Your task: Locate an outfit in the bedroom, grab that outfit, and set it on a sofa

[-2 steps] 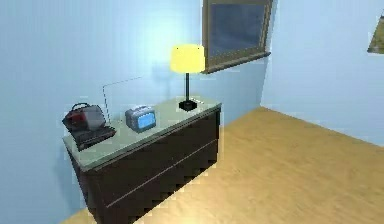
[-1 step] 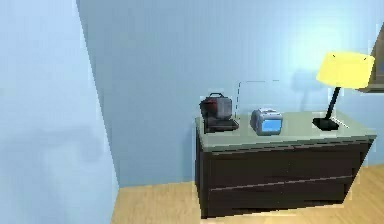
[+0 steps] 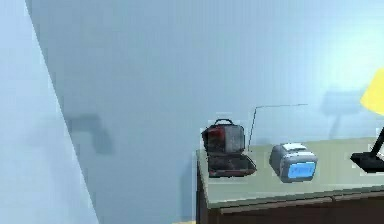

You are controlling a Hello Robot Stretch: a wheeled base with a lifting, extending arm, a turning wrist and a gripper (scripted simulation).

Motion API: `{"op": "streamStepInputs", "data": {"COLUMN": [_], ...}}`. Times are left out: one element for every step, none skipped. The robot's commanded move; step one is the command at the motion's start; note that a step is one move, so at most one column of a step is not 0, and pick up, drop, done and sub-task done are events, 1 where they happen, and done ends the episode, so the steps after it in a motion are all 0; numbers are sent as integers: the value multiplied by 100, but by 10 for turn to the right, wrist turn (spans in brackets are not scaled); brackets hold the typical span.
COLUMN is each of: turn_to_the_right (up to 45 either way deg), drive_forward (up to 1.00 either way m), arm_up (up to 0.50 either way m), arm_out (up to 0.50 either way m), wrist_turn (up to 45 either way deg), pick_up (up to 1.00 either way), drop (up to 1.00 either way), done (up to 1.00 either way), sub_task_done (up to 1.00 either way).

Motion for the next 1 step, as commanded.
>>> {"op": "streamStepInputs", "data": {"turn_to_the_right": [-450], "drive_forward": [0], "arm_up": [0], "arm_out": [0], "wrist_turn": [0], "pick_up": [0], "drop": [0], "done": [0], "sub_task_done": [0]}}
